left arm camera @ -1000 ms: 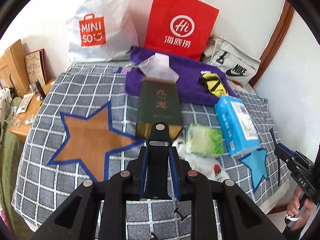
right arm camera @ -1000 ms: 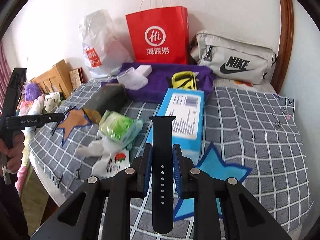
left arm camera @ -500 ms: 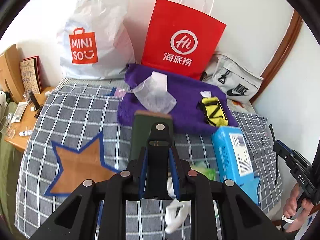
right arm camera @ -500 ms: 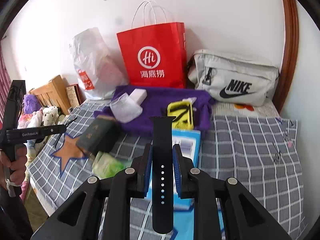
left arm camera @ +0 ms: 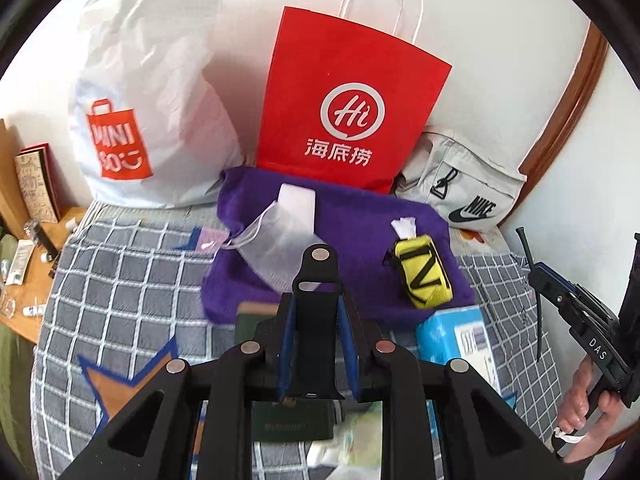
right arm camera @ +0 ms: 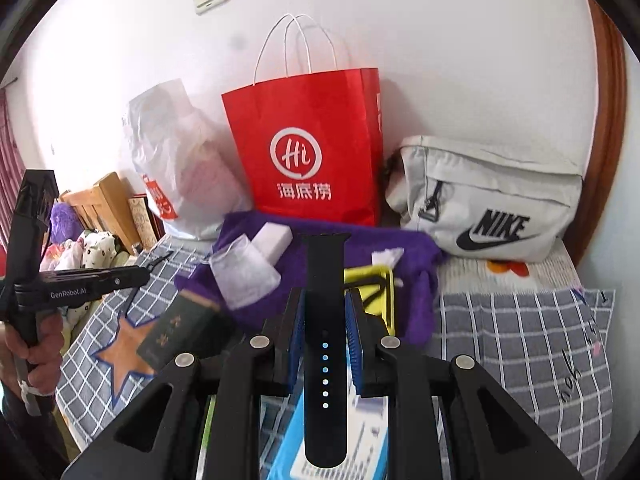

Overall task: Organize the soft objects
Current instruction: 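Lift and carry the black watch strap over the purple towel with both tools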

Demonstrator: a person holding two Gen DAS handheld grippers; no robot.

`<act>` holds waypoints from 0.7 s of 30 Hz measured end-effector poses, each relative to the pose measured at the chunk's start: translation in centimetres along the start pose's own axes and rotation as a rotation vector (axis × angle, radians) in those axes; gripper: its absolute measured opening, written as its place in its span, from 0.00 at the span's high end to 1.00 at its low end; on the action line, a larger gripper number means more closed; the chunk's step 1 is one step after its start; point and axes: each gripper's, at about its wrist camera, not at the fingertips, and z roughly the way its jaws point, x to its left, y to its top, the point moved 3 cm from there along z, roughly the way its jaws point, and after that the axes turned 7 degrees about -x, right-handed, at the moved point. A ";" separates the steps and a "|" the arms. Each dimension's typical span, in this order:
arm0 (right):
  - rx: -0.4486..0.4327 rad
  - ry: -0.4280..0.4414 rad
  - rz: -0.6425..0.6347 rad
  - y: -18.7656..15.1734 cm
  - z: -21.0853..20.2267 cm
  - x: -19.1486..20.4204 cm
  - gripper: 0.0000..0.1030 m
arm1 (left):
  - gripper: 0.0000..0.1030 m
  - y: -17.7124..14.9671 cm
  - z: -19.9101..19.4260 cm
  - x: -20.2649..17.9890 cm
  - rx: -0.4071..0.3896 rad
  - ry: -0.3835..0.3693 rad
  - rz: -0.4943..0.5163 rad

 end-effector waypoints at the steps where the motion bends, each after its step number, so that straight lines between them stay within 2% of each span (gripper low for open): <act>1: -0.003 0.003 0.003 0.5 0.7 -0.2 0.80 | 0.80 0.3 0.4 0.0 -0.003 -0.001 0.000; 12: -0.041 0.010 0.022 4.7 5.8 -2.0 0.80 | 0.80 4.3 5.5 -0.4 0.008 -0.031 -0.002; 21: 0.053 0.045 0.063 2.9 10.5 -3.8 0.80 | 0.80 4.6 9.5 0.1 0.046 -0.033 -0.004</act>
